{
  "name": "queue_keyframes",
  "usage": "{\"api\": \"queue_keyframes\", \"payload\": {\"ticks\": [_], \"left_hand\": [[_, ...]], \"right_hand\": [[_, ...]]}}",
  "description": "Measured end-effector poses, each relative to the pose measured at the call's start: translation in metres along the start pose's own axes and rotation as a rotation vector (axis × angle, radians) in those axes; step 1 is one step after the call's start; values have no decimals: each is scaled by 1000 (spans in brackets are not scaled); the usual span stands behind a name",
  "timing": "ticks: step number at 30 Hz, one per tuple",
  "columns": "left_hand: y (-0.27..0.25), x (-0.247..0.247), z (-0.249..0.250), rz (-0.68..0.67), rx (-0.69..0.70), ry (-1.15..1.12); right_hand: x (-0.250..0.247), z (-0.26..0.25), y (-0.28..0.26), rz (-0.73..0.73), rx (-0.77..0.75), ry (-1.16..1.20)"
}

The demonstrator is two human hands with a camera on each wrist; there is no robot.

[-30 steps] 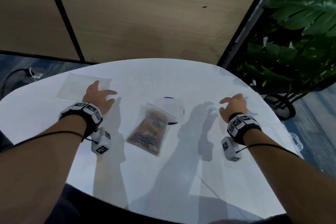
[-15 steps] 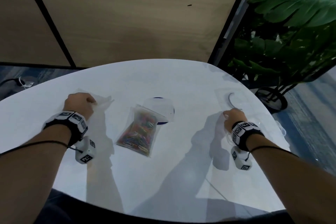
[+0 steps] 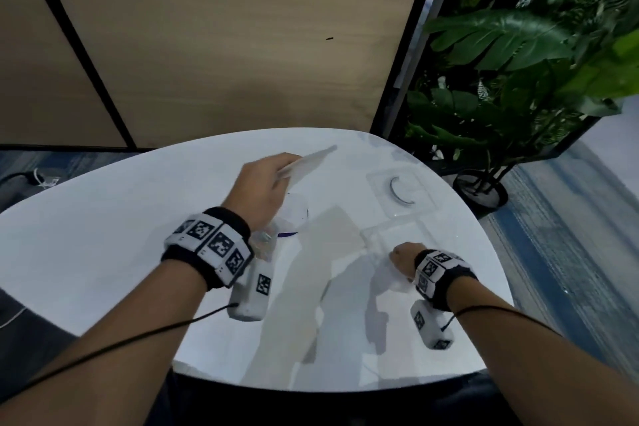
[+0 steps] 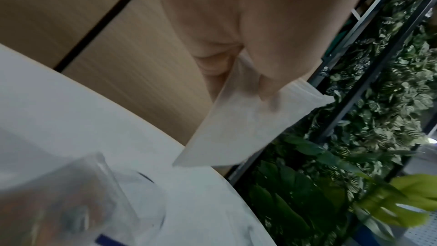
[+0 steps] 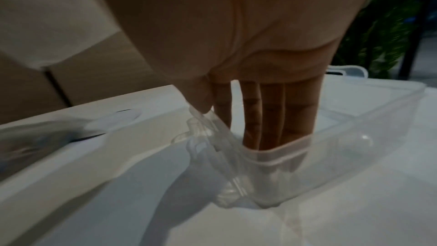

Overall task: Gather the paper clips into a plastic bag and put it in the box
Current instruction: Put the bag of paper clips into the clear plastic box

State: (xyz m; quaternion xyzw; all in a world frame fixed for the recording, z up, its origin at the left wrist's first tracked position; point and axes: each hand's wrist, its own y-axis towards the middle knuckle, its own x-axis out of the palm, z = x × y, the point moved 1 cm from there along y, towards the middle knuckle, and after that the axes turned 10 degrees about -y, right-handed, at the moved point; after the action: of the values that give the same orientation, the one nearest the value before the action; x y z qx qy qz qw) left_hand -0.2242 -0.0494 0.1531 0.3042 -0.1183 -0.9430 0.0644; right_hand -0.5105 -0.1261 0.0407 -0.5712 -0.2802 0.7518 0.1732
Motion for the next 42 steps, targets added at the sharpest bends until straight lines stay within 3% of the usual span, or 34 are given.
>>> {"api": "queue_keyframes", "payload": {"ticks": [5, 7, 10, 13, 16, 19, 22, 24, 27, 31, 35, 42], "left_hand": [[-2, 41, -3, -241, -1, -131], [-4, 55, -10, -322, -6, -107], [-6, 66, -21, -385, -43, -69], [0, 74, -20, -358, -12, -48], [8, 86, -12, -309, 60, -90], [7, 114, -13, -493, 24, -18], [-2, 143, -25, -725, -126, 25], [-4, 158, -34, -784, -223, -3], [1, 176, -45, -724, -334, -77], [3, 189, -51, -650, -375, -86], [5, 194, -59, -652, -227, 209], [9, 196, -62, -712, 19, 622]], "right_hand": [[10, -47, -23, -3, -206, 351], [1, -58, -27, 9, -315, 377], [-27, -50, -33, 20, -353, 287], [-47, -9, -19, 15, -167, 221], [-49, 36, 10, 135, 49, 142], [-38, 70, 41, 248, 200, 289], [-21, 85, 71, 290, 294, 496], [-11, 86, 90, 316, 338, 549], [-5, 80, 108, 309, 414, 570], [-11, 66, 130, 310, 463, 573], [-18, 60, 146, 279, 430, 511], [-23, 88, 143, 280, 428, 712]]}}
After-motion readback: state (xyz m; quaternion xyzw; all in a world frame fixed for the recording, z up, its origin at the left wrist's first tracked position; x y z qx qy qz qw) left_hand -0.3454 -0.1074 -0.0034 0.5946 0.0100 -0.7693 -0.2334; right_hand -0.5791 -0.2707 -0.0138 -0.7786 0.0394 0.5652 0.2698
